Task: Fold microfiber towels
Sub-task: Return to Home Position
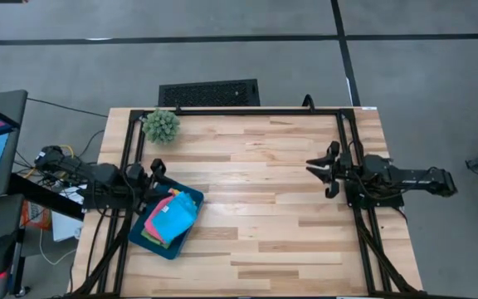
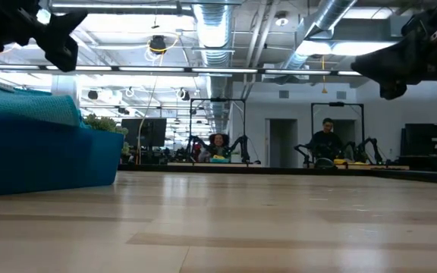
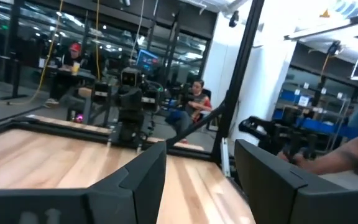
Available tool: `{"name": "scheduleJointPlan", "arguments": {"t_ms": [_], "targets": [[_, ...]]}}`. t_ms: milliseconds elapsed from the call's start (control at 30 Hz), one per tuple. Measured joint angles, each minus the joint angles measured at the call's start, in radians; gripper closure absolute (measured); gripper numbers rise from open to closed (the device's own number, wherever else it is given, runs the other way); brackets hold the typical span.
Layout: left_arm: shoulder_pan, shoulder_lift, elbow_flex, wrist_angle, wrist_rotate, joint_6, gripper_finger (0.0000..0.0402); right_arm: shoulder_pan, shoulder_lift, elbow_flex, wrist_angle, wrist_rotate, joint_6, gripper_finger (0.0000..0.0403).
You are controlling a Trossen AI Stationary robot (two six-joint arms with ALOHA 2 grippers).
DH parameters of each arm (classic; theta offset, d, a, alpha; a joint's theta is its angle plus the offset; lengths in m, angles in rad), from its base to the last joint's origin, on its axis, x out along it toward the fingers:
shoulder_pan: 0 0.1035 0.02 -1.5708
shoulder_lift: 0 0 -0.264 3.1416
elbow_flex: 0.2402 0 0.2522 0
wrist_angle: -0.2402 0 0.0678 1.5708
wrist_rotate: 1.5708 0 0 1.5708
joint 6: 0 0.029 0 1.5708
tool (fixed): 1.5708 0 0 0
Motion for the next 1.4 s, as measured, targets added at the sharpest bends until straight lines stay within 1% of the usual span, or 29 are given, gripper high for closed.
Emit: {"name": "scheduleJointPlan", "arguments": {"t_ms": [133, 300, 400, 767, 1400], "targets": [[-0.001, 0.000, 0.000, -0.041, -0.001, 0.011, 0.0218, -0.014, 0.000, 0.000, -0.013, 0.001, 0.038, 0.0272], [-0.001, 0.000, 0.000, -0.065, -0.002, -0.080, 0.0218, -0.017, 0.000, 0.000, -0.026, 0.002, 0.070, 0.0272], [-0.001, 0.001, 0.000, -0.104, -0.002, -0.099, 0.0218, -0.016, 0.000, 0.000, -0.030, 0.002, 0.070, 0.0272], [-0.001, 0.003, 0.003, -0.370, 0.001, -0.097, 0.0218, -0.016, 0.000, 0.000, -0.030, 0.002, 0.070, 0.0272], [-0.001, 0.013, 0.003, -0.374, 0.007, -0.098, 0.0218, -0.016, 0.000, 0.000, -0.032, 0.002, 0.071, 0.0272]]}}
